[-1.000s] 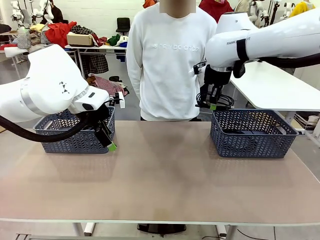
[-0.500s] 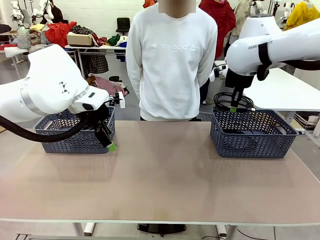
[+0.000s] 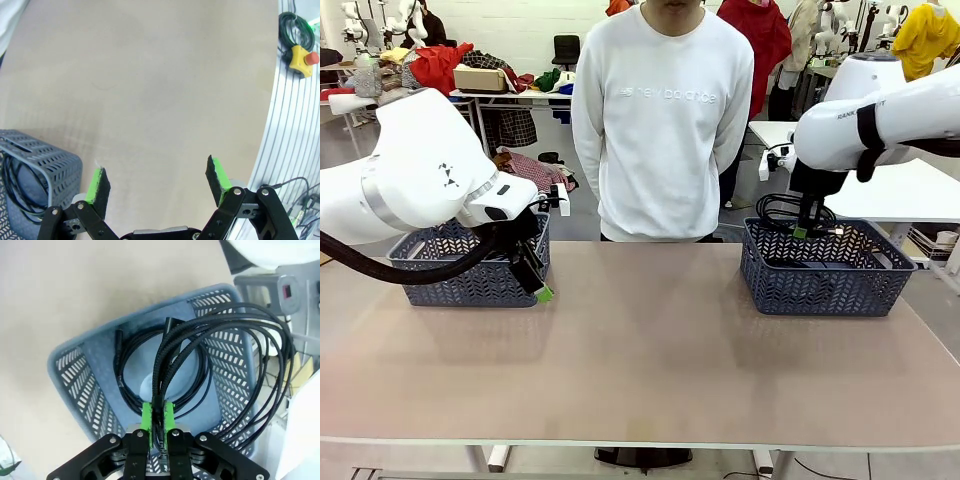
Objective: Organize the cables according to human instructions.
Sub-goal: Pick up a bundle of cables and place it in the basket indicated by the human.
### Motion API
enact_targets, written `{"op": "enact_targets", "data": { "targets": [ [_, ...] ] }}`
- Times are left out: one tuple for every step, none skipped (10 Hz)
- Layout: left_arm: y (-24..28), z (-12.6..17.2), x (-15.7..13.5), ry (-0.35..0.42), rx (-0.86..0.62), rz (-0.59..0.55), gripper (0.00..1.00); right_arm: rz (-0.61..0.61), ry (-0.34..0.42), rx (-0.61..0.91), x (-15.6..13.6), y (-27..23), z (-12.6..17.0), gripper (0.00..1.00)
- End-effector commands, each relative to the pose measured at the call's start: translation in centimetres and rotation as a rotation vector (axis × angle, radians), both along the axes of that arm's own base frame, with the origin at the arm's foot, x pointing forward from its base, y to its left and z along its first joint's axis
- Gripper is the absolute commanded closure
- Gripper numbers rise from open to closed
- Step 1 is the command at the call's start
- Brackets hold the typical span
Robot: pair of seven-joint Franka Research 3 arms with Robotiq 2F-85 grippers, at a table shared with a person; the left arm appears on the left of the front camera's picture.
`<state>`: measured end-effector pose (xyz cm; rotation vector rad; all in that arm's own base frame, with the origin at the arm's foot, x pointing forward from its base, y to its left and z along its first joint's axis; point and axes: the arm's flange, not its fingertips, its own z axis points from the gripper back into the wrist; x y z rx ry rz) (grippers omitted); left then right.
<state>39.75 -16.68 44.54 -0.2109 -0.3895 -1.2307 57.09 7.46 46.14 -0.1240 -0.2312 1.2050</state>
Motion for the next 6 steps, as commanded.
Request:
{"op": "enact_targets", "data": {
  "targets": [
    [0.3, 0.2, 0.1, 0.006, 0.002, -0.001, 0.00, 0.067, -0.023, 0.040, -0.6, -1.5, -0.5, 0.89],
    [0.3, 0.2, 0.1, 0.006, 0.002, -0.001, 0.00, 0.068, -0.021, 0.043, -0.6, -1.9, -0.5, 0.89],
    [0.3, 0.2, 0.1, 0.006, 0.002, -0.001, 0.00, 0.064, -0.021, 0.040, -0.6, -2.1, -0.6, 0.89],
    [0.3, 0.2, 0.1, 0.006, 0.002, -0.001, 0.00, 0.065, -0.019, 0.034, -0.7, -2.4, -0.7, 0.89],
    [0.3, 0.2, 0.1, 0.006, 0.002, -0.001, 0.00, 0.062, -0.018, 0.024, -0.9, -2.6, -0.8, 0.89],
    [0.3, 0.2, 0.1, 0.006, 0.002, -0.001, 0.00, 0.057, -0.019, 0.018, -1.0, -2.8, -1.0, 0.89]
  ]
}}
